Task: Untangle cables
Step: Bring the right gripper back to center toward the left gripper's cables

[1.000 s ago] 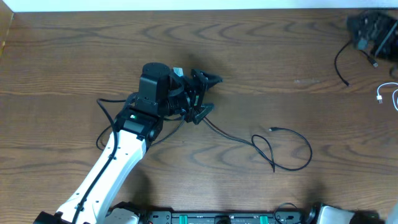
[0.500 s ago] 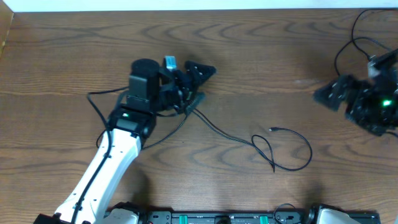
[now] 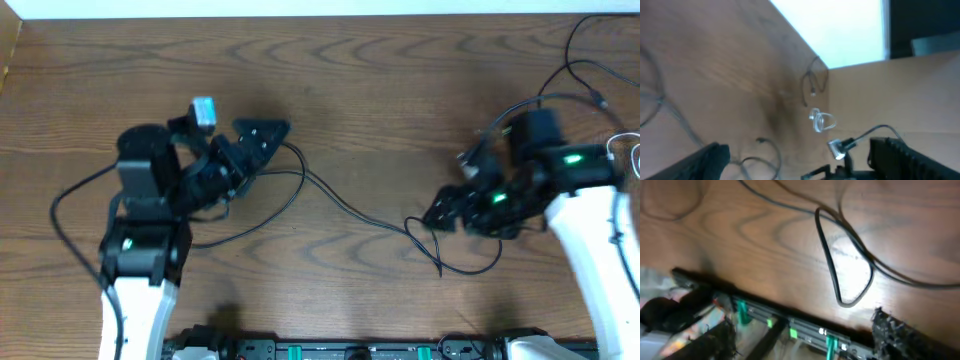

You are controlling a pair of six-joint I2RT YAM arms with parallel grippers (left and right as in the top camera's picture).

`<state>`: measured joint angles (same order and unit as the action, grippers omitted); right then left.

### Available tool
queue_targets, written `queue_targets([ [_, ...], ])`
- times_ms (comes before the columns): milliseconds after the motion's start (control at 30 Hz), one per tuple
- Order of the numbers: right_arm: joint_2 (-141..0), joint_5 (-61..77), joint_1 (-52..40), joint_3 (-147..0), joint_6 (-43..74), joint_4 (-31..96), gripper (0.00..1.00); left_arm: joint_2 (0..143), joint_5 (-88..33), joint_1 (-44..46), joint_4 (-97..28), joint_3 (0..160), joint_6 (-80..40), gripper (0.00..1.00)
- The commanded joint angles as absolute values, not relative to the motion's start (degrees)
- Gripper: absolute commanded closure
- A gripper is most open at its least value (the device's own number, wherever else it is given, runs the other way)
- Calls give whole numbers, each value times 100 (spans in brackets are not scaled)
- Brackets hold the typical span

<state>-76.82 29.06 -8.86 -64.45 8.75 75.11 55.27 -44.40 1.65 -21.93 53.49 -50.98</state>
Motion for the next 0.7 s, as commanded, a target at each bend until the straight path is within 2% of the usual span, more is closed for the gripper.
queue_targets([
  [0, -7629, 2742, -1308, -5636, 1516, 6877, 21, 5170, -3730, 126, -2670, 5424, -4670, 2],
  [67, -7629, 2589, -1535, -5199, 1955, 6230, 24, 5013, -3358, 126, -3044, 5424, -4672, 2],
  [200, -7629, 2585, -1892, -4698, 2512, 5041, 39, 4847, -2805, 126, -3658, 5424, -4672, 2],
  [233, -7629, 2585, -1968, -4624, 2508, 4770, 48, 4847, -2735, 126, -3767, 5424, -4672, 2],
  [333, -7642, 2648, -2193, -4512, 2554, 4038, 93, 4893, -2578, 126, -4123, 5424, -4672, 2],
  [367, -7651, 2762, -2259, -4512, 2589, 3806, 99, 4908, -2534, 126, -4244, 5424, -4672, 2],
  [533, -7651, 3715, -2515, -4515, 2613, 1911, 99, 5035, -2453, 126, -4781, 5424, -4672, 2],
  [667, -7651, 3503, -2628, -4530, 2862, 775, 98, 5168, -2434, 126, -5037, 5424, -4672, 2],
])
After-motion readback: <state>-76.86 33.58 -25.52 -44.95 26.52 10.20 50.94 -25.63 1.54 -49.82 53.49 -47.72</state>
